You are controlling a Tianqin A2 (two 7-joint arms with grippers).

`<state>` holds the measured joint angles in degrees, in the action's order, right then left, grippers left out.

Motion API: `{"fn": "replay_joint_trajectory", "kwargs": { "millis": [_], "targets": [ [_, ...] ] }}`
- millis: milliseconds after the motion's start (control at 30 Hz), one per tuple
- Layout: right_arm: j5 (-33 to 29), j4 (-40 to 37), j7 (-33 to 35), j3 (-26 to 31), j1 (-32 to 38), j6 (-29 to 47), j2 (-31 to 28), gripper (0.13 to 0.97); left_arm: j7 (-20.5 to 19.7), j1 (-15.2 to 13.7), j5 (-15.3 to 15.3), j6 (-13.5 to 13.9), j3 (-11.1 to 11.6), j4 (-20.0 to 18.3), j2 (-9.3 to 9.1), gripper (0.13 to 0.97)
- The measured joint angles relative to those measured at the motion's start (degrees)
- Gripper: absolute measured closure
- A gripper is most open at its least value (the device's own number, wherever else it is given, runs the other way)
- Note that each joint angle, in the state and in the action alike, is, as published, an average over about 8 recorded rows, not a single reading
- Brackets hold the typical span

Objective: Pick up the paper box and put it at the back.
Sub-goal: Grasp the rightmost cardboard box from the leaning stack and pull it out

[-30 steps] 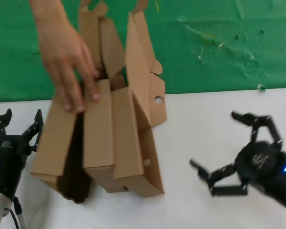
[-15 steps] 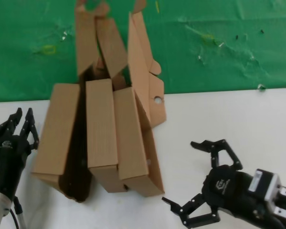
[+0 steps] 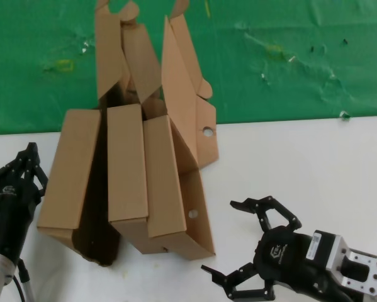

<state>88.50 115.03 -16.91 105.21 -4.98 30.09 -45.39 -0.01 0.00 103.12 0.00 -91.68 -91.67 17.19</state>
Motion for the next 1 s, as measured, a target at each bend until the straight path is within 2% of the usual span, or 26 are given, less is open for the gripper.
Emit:
{"fn": "replay_joint_trajectory", "kwargs": {
  "millis": [67, 200, 467, 500, 767, 800, 1000],
  "targets": [
    [-0.38, -0.35, -0.2, 0.42, 0.46, 0.37, 0.13, 0.277, -0.01, 0.0, 0.0, 0.0, 0.0, 0.0, 0.0, 0.945],
    [-1.47, -0.81, -1.05, 1.17, 1.48, 1.09, 0.43, 0.277, -0.03, 0.0, 0.0, 0.0, 0.0, 0.0, 0.0, 0.954],
    [-3.56, -0.78, -2.85, 1.86, 2.75, 1.84, 1.15, 0.459, -0.03, 0.0, -0.02, 0.0, 0.0, 0.0, 0.0, 0.954],
    [-3.76, -0.83, -2.98, 1.93, 2.85, 1.91, 1.27, 0.459, -0.03, 0.0, -0.02, 0.0, 0.0, 0.0, 0.0, 0.954],
    [-4.61, -1.97, -3.54, 2.8, 3.88, 2.81, 2.32, 0.682, -0.02, 0.0, -0.02, 0.0, 0.0, 0.0, 0.0, 0.954],
    [-4.69, -2.14, -3.59, 2.99, 4.07, 3.01, 2.47, 0.682, -0.02, 0.0, -0.02, 0.0, 0.0, 0.0, 0.0, 0.954],
    [-5.74, -3.02, -4.12, 4.51, 5.65, 4.54, 3.58, 0.801, -0.01, 0.0, -0.02, 0.0, 0.0, 0.0, 0.0, 0.954]
  ]
}}
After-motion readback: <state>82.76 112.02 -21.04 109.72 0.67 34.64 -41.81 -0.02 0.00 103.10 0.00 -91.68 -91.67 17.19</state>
